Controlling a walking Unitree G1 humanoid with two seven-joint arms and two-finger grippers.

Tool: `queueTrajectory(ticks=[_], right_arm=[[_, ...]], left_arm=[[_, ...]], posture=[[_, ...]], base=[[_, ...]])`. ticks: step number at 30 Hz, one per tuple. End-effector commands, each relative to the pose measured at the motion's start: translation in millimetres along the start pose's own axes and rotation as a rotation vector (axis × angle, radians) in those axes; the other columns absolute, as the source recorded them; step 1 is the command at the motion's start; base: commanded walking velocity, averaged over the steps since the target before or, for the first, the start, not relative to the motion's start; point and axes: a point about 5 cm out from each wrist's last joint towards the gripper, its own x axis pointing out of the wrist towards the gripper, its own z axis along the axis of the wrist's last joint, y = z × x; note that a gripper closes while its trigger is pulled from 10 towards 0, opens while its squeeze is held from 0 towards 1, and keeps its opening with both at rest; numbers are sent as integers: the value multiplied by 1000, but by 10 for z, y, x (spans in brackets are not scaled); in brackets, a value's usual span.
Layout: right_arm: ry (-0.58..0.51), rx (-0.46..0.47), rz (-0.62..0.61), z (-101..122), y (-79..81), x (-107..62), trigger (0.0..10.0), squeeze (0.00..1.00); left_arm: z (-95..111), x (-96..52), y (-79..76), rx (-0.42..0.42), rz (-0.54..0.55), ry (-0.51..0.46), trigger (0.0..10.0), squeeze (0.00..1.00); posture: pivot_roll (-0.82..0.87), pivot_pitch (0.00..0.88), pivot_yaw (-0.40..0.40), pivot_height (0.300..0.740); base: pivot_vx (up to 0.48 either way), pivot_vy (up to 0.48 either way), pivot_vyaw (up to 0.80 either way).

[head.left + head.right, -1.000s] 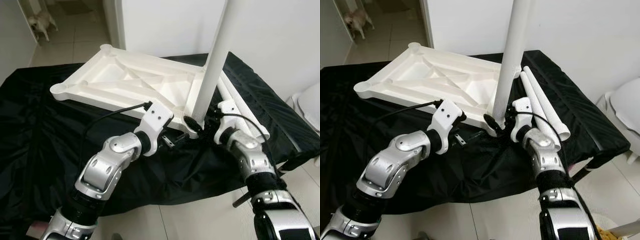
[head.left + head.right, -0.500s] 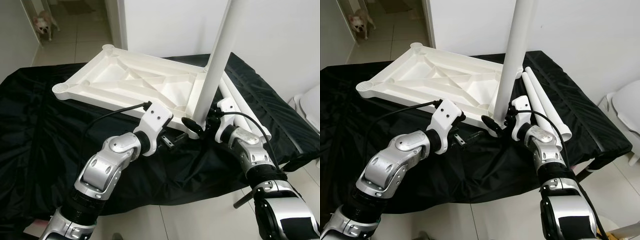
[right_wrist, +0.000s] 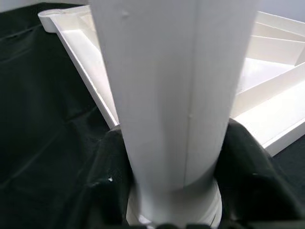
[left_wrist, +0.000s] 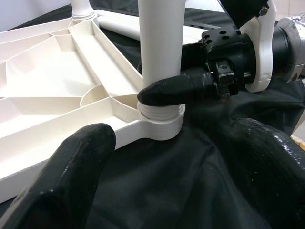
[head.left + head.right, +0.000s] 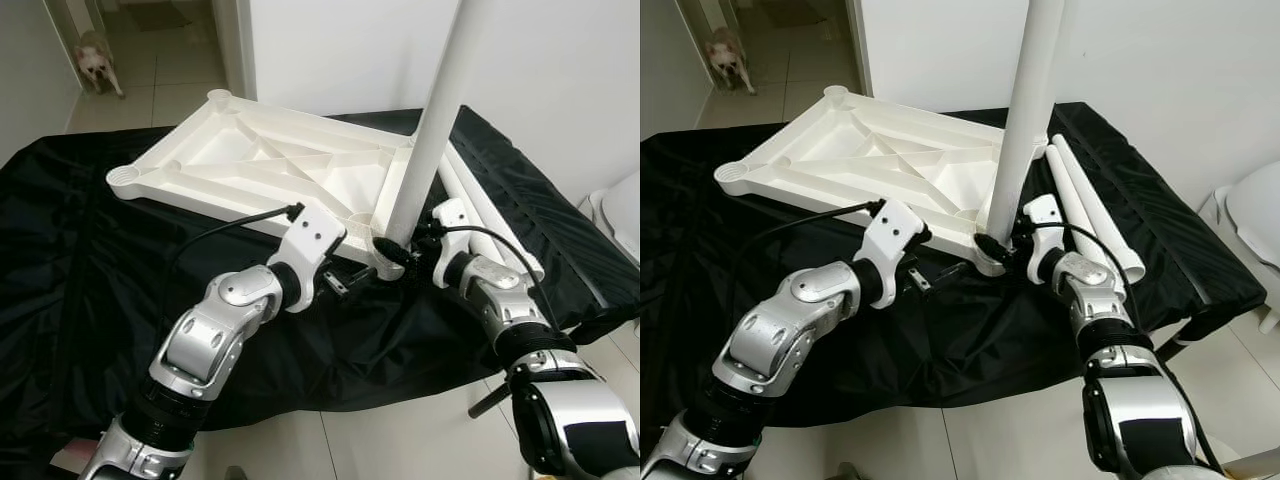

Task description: Building children table

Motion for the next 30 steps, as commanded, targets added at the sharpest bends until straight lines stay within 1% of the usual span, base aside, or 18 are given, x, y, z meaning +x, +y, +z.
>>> queueTrajectory(ticks=[1, 4, 8, 9, 12, 13, 15, 16, 17, 18, 20, 21, 28, 29, 30], right_arm=[[38, 6, 23, -82, 15, -29, 0, 0], [37, 11, 26, -94, 17, -38, 0, 0], [39, 40, 11, -154, 28, -70, 0, 0], [38, 56, -7, -174, 26, -82, 0, 0], [17, 86, -129, -200, -31, -108, 0, 0], [17, 86, -129, -200, -31, -108, 0, 0], [0, 107, -214, -212, -66, -120, 0, 0], [0, 107, -214, -212, -66, -120, 0, 0], [-34, 111, -266, -201, -38, -106, 0, 0], [-34, 111, -266, -201, -38, -106, 0, 0], [-50, 113, -307, -199, -1, -89, 0, 0], [-74, 123, -331, -187, 52, -65, 0, 0], [-103, 129, -373, -159, 140, -26, 0, 0], [-127, 190, -468, -123, 251, 34, 0, 0], [-127, 190, -468, -123, 251, 34, 0, 0]], left_arm=[[40, 7, -22, 17, -14, -6, 10000, 0], [40, 7, -24, 16, -15, -7, 10000, 0], [40, 10, -30, 15, -18, -7, 10000, 0], [40, 11, -33, 15, -19, -7, 10000, 0], [38, 8, -34, 14, -18, -6, 10000, 0], [38, 8, -34, 14, -18, -6, 10000, 0], [35, 7, -36, 14, -18, -5, 10000, 0], [35, 7, -36, 14, -18, -5, 10000, 0], [32, 5, -37, 12, -18, -5, 10000, 0], [32, 5, -37, 12, -18, -5, 10000, 0], [30, 4, -40, 11, -19, -5, 10000, 0], [28, 5, -43, 10, -20, -4, 10000, 0], [26, 4, -49, 8, -22, -2, 10000, 0], [22, 3, -54, 3, -22, -1, 10000, 0], [22, 3, -54, 3, -22, -1, 10000, 0]], posture=[[-57, 0, 12, 740], [-58, 0, 13, 740], [-60, 0, 11, 740], [-60, 0, 11, 740], [-61, 0, 8, 740], [-61, 0, 8, 740], [-62, 0, 8, 740], [-62, 0, 8, 740], [-65, 0, 9, 740], [-65, 0, 9, 740], [-65, 0, 9, 740], [-65, 0, 9, 740], [-66, 9, 10, 740], [-65, 14, 8, 740], [-65, 14, 8, 740]], base=[[0, 0, 0], [0, 0, 0], [0, 0, 0], [0, 0, 0], [0, 0, 0], [0, 0, 0], [0, 0, 0], [0, 0, 0], [0, 0, 0], [0, 0, 0], [0, 0, 0], [0, 0, 0], [0, 0, 0], [0, 0, 0], [0, 0, 0]])
